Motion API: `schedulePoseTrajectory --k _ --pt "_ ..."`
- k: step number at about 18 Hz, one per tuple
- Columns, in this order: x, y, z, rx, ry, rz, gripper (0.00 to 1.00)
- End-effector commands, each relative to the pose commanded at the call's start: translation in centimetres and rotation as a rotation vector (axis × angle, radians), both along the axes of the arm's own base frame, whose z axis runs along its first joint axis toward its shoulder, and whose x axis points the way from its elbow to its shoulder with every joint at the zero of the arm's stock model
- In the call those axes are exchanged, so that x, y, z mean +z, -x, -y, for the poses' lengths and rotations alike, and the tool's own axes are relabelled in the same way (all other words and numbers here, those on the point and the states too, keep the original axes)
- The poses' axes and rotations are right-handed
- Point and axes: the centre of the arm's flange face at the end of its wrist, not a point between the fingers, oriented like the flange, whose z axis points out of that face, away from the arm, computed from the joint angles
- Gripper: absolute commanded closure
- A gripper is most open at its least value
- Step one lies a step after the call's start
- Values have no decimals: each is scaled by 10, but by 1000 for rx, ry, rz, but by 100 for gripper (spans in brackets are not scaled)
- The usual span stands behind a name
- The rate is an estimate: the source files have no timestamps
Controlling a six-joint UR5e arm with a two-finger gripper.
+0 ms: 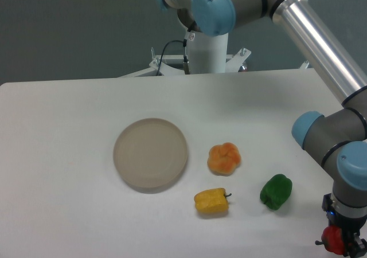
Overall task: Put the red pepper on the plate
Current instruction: 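Carry the held red pepper with the gripper toward the beige plate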
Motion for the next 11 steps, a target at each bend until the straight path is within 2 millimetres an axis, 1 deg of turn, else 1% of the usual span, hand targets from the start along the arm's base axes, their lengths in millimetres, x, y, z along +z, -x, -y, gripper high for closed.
schedulePoseTrajectory --k 1,4,6,7,8,9,10,11 --pt "3 -6 -6 -10 -4 -1 64" --pt "12 -14 -10 -13 -6 -6 64" --pt "20 -29 -16 -22 -1 4 64" --pt "25 -42 -16 -21 5 17 64" --pt "30 -49 -13 -18 7 26 64" --pt "39 -63 -6 -11 12 39 64" --pt "52 -86 -6 -6 16 55 64" --pt "62 -102 -3 6 19 72 64"
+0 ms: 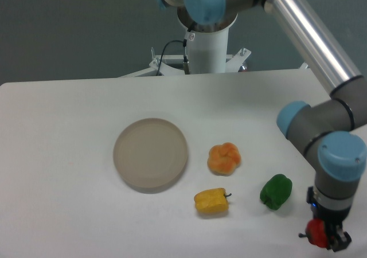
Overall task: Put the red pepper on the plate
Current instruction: 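Carry the held red pepper with the gripper toward the beige plate, then lower the red pepper onto the beige plate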
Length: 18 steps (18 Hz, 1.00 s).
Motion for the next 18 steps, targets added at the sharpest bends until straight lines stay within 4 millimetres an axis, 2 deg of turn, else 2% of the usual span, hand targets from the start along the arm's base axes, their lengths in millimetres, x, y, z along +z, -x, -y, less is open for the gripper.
schedulePoseTrajectory --k 4,7,11,12,14,18 --pt "31 -68 13 28 15 58 64" --pt "32 -119 16 77 11 111 64" --pt "22 -192 0 184 11 172 64" --pt "18 -217 -3 225 20 187 64" --pt "10 -243 -5 257 36 204 64" --pt "-20 -294 -10 270 91 236 64"
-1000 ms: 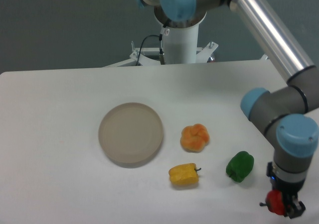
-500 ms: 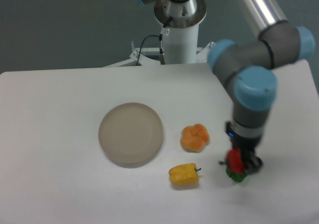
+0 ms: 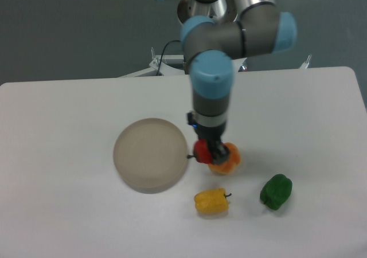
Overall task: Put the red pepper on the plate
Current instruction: 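Lower the red pepper onto the beige plate, then open the gripper to release the red pepper on the plate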
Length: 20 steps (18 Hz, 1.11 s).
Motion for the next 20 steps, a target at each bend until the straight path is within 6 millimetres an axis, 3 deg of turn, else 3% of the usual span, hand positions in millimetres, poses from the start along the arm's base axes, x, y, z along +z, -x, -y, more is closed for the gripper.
schedulePoseTrajectory --k 4,8,20 --pt "-8 -38 -21 49 -2 3 64" --pt "-26 -61 -34 120 -53 -10 64" --pt "-72 -69 -46 183 -75 41 64"
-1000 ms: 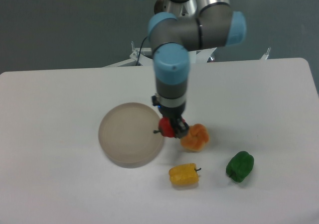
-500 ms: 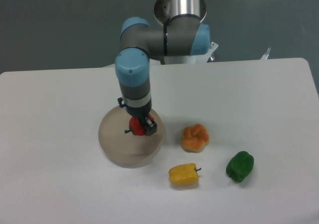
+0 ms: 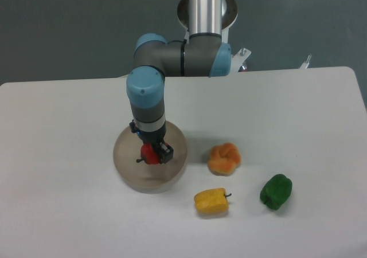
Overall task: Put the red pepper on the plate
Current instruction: 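Open the gripper to release the red pepper on the plate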
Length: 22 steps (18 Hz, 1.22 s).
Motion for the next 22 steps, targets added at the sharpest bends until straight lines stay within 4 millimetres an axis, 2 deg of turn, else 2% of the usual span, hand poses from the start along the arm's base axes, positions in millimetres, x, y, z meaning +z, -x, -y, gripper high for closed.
schedulePoseTrajectory --k 10,12,22 --pt "-14 3 -3 -43 13 7 64" --pt "-14 7 -1 -90 9 4 63" --pt "-18 5 0 -95 11 14 63"
